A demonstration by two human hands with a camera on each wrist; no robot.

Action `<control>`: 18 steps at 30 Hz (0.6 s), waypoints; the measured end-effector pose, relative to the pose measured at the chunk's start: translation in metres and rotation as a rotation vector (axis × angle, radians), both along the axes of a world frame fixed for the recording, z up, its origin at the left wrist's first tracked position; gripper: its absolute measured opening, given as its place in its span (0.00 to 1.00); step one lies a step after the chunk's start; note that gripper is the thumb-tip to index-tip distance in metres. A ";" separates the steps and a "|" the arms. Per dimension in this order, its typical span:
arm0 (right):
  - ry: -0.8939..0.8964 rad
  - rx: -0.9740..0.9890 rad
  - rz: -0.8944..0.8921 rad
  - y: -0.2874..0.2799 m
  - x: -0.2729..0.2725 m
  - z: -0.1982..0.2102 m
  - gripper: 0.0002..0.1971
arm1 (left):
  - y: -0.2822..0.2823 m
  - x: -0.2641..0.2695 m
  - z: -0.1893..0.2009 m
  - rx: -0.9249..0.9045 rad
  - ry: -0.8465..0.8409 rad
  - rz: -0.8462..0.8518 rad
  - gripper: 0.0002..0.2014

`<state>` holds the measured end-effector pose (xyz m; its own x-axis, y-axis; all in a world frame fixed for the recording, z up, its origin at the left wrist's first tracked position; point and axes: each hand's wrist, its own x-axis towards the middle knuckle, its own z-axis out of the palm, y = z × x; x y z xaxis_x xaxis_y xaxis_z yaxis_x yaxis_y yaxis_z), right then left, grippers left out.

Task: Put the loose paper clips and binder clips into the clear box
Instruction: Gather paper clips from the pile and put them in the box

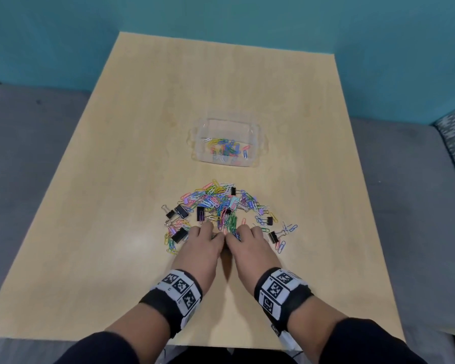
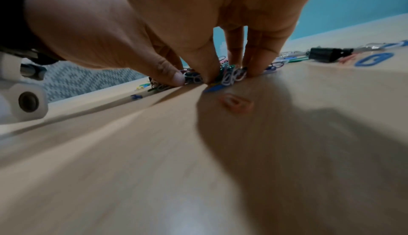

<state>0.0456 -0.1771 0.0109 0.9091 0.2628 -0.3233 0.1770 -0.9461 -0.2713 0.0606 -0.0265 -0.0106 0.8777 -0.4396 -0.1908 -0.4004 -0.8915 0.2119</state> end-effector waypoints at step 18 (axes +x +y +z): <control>0.115 0.069 -0.002 -0.012 0.006 0.005 0.12 | 0.019 0.008 0.009 -0.093 0.187 0.035 0.11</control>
<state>0.0518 -0.1889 0.0161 0.8678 0.2860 -0.4064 0.1389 -0.9248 -0.3542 0.0682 -0.0079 -0.0019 0.8456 -0.4331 -0.3119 -0.3157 -0.8771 0.3621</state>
